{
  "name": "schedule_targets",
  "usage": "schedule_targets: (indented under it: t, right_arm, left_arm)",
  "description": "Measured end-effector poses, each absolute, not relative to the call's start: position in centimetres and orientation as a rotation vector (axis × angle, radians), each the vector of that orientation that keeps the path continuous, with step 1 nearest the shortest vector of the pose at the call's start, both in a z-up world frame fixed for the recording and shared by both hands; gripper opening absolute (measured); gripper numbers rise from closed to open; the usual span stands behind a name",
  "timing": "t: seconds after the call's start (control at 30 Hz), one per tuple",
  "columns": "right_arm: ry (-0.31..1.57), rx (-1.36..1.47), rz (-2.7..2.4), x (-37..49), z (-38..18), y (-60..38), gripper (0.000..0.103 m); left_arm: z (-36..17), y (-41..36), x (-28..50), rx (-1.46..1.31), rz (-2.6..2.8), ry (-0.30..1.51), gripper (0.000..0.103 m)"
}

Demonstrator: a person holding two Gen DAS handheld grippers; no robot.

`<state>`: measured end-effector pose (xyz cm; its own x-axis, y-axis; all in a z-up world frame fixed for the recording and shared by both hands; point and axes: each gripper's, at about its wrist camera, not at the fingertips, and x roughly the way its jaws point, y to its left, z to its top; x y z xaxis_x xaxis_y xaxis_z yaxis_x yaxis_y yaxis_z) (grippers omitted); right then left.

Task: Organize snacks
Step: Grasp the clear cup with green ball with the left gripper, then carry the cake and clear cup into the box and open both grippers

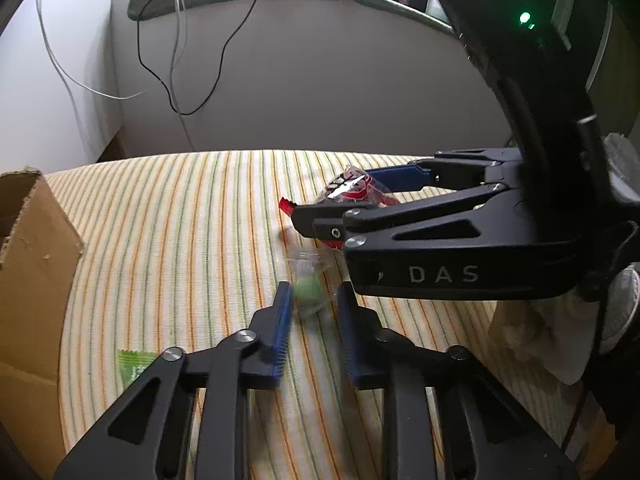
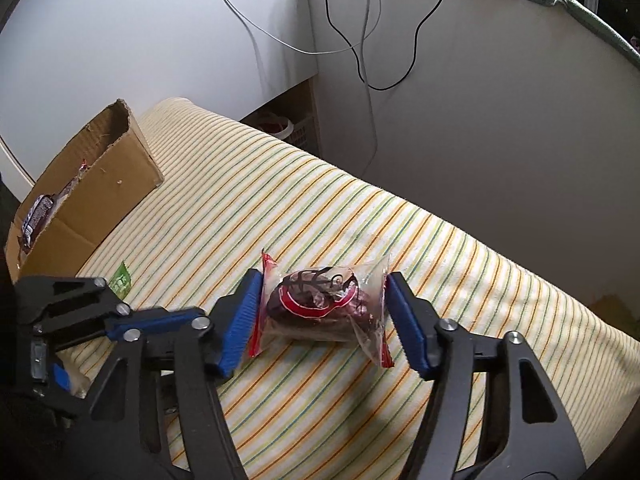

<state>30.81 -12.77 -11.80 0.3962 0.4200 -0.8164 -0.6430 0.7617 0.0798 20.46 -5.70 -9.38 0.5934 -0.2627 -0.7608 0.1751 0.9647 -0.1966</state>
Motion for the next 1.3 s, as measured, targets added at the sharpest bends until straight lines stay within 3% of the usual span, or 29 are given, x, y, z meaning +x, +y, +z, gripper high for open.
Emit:
schedule_targets:
  t: [0.27,0.8,1.3]
  right_arm:
    - [0.942,-0.241,0.668,30.4,-11.5,-13.2,0.059]
    - [0.865,-0.208,0.662,27.8,-7.4,-14.2,0.059]
    - [0.773,-0.246,0.74,23.8,-2.9,-8.5,0.059]
  left_arm:
    - [-9.2,-5.5,20.7,-0.116,-0.255,0.892,0.02]
    - [-4.8,-2.4,15.3,-0.129,-0.217,0.783,0.02]
    - [-1.1,3.7,9.1,-0.158,-0.096,0.654,0.02]
